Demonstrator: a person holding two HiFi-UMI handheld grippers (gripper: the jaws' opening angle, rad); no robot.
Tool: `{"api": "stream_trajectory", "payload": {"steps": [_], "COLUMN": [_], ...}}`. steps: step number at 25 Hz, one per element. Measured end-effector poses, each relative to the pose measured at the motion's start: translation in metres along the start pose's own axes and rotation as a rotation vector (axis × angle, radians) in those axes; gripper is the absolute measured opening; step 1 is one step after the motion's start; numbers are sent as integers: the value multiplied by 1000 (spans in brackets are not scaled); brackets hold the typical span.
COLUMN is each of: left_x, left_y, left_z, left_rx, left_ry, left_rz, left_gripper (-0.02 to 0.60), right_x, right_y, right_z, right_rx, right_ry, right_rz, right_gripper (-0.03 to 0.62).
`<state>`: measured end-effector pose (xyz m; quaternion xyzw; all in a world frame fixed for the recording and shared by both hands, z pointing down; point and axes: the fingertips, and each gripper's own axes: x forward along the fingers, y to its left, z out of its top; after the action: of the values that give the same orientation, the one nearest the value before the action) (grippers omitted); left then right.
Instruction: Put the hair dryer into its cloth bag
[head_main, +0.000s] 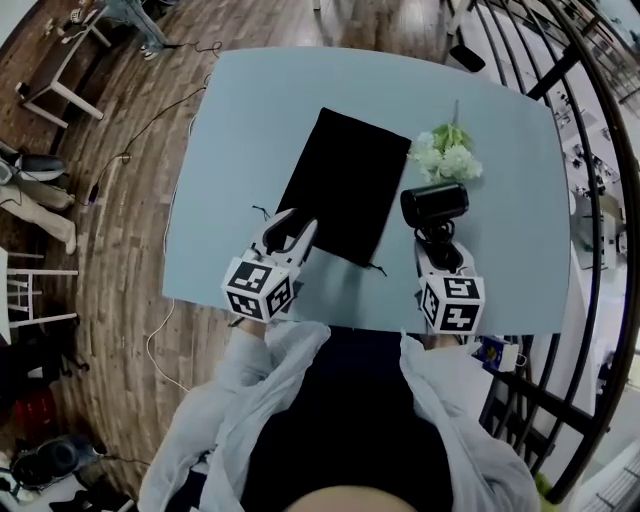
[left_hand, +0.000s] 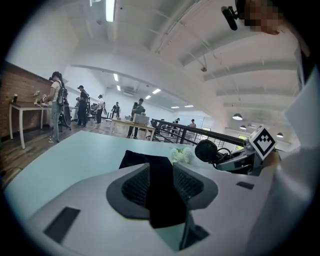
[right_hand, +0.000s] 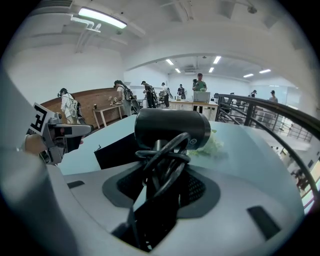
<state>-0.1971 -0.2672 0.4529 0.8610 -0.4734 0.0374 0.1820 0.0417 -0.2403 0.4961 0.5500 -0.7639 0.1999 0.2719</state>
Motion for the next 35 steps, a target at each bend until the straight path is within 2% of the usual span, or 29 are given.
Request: {"api": "stream_trajectory", "payload": {"steps": [6, 10, 17, 25, 30, 35], "left_x": [-13, -12, -9, -2, -1, 3], "left_y": [17, 19, 13, 19, 27, 31], "left_z": [-18, -32, -66, -113, -128, -143], "left_rx": [55, 141, 401, 828, 940, 1003], "left_ry": [83, 148, 338, 617, 777, 873], "left_rz": [-112, -197, -405, -603, -707, -737], "left_gripper": [156, 156, 158, 158, 158, 149], "right_x": [-7, -6, -14, -23, -29, -33], "right_y": [44, 67, 92, 93, 87, 86], "right_z": [-15, -24, -40, -58, -63, -70], "right_rx": [25, 49, 62, 99, 105, 119], "right_ry": [21, 29, 46, 64, 75, 82], "right_rz": [-39, -46, -61, -89, -108, -107], "right_gripper": [194, 194, 194, 195, 195, 195]}}
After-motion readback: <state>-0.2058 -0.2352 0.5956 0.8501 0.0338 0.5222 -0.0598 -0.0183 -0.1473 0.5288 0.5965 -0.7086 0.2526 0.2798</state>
